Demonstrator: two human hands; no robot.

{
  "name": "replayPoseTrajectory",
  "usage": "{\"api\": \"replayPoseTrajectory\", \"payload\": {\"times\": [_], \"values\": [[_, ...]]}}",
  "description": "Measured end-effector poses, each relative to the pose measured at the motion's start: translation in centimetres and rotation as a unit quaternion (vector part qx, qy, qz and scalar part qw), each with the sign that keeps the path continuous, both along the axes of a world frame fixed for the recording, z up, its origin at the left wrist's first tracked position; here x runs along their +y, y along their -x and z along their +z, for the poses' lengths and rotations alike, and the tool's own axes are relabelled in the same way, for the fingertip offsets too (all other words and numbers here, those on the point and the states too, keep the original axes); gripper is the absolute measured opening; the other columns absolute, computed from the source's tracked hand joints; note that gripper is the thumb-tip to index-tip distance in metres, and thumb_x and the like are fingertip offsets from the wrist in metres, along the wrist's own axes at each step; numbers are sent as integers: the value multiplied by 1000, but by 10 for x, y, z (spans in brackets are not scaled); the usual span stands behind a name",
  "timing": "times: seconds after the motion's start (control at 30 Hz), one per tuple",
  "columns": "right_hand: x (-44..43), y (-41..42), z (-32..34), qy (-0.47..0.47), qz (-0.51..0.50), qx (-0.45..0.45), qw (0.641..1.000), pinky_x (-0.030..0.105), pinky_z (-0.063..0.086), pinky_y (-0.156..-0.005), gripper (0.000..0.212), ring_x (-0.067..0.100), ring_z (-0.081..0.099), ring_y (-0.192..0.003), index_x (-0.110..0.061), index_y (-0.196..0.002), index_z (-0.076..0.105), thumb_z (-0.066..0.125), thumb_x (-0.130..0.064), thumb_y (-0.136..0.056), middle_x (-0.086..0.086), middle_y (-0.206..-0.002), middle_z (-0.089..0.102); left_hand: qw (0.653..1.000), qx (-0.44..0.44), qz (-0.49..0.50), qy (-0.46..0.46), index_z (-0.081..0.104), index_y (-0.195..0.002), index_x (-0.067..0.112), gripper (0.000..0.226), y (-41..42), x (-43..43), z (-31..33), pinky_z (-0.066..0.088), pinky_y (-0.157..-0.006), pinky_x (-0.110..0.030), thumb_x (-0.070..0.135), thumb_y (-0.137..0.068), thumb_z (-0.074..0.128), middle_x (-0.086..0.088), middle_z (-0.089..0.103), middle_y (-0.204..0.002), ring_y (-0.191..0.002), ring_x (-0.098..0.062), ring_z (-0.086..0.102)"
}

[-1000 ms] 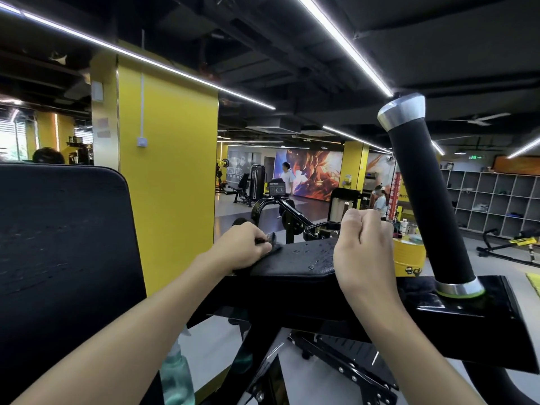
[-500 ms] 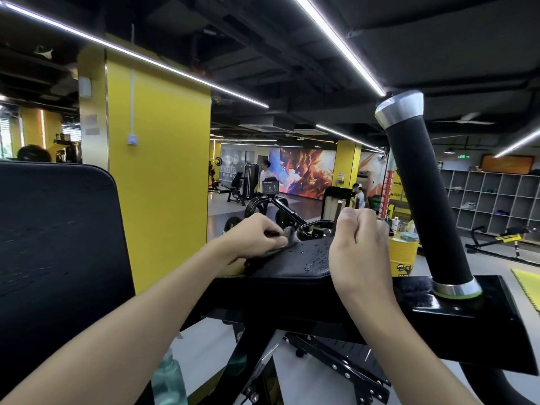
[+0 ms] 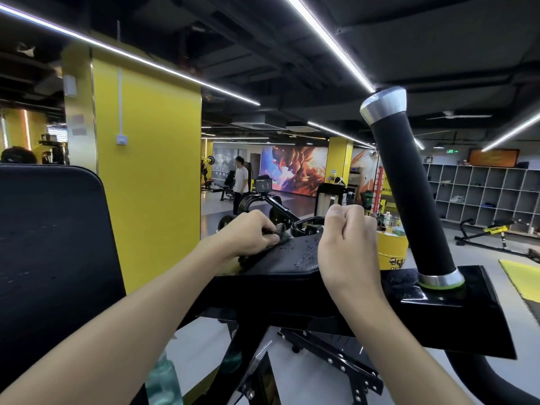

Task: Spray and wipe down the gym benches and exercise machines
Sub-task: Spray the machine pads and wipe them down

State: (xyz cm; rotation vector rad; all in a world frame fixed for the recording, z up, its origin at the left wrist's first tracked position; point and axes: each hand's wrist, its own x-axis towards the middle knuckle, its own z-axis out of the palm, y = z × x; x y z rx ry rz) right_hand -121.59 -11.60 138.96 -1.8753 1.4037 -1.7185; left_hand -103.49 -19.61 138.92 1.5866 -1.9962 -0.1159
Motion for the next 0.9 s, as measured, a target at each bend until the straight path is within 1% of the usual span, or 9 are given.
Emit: {"api": "replayPoseTrajectory", "payload": {"times": [0.1, 0.2, 0.27, 0.33, 0.43, 0.5, 0.67, 0.8, 0.9], "values": [[0, 0, 1, -6, -3, 2, 1000, 51, 37, -101, 31, 20, 41, -105, -21, -90, 46, 25, -43, -100, -2, -102, 46, 1000, -8, -20, -16, 76, -90, 18, 16, 2, 3, 5, 45, -67, -28, 28, -95, 66, 3, 69, -78, -70, -16, 57], [0, -1, 1, -3, -5, 3, 1000, 52, 36, -101, 31, 20, 41, -104, -22, -89, 44, 25, -44, -99, -2, -101, 46, 995, 39, -88, -19, 71, -74, 27, 21, 6, 18, 10, 39, -58, -22, 28, -95, 66, 11, 62, -65, -59, -7, 48], [0, 0, 0, -2, -3, 6, 1000, 51, 35, -102, 30, 18, 40, -105, -22, -90, 45, 26, -43, -100, -3, -102, 46, 996, 48, -78, -7, 67, -70, 30, 25, 4, 18, 5, 37, -58, -19, 29, -95, 67, 15, 60, -61, -58, -3, 48], [0, 0, 0, -3, -2, 6, 1000, 52, 35, -102, 28, 17, 39, -105, -22, -89, 44, 27, -41, -102, -3, -102, 46, 999, 16, -35, 6, 66, -68, 27, 27, 0, 12, 0, 41, -61, -25, 31, -95, 66, 8, 63, -67, -62, -11, 53], [1, 0, 0, -6, -6, 8, 1000, 51, 35, -103, 28, 17, 39, -103, -23, -88, 43, 27, -40, -103, -3, -102, 46, 1000, 11, -13, -7, 70, -78, 17, 24, -6, 9, -3, 48, -71, -32, 32, -95, 65, -8, 71, -82, -72, -21, 60], [1, 0, 0, -4, -8, 11, 1000, 51, 33, -105, 27, 17, 40, -103, -23, -91, 45, 28, -40, -103, -3, -102, 46, 997, 44, -63, -15, 74, -84, 16, 22, -5, 22, 1, 45, -71, -29, 32, -96, 65, -10, 72, -87, -70, -13, 55], [-2, -1, -1, 14, -17, 10, 1000, 54, 38, -100, 30, 23, 47, -100, -20, -93, 49, 28, -40, -102, 4, -99, 52, 998, 35, -43, 4, 74, -82, 26, 17, -8, 28, -2, 46, -69, -23, 33, -95, 67, 12, 70, -75, -67, 2, 58], [0, -1, 1, -4, -14, 12, 1000, 52, 33, -105, 28, 20, 43, -106, -20, -95, 47, 28, -39, -103, 0, -104, 47, 1000, -6, 12, -6, 75, -86, 13, 23, -12, 22, -2, 49, -70, -32, 32, -94, 66, -3, 70, -77, -70, -21, 59], [2, 0, 2, -12, -14, 19, 1000, 51, 31, -107, 28, 20, 42, -109, -21, -98, 48, 28, -39, -104, -1, -105, 45, 996, 39, -73, -22, 72, -83, 10, 25, -8, 40, 5, 37, -60, -24, 29, -96, 65, 0, 58, -70, -62, -12, 43]]}}
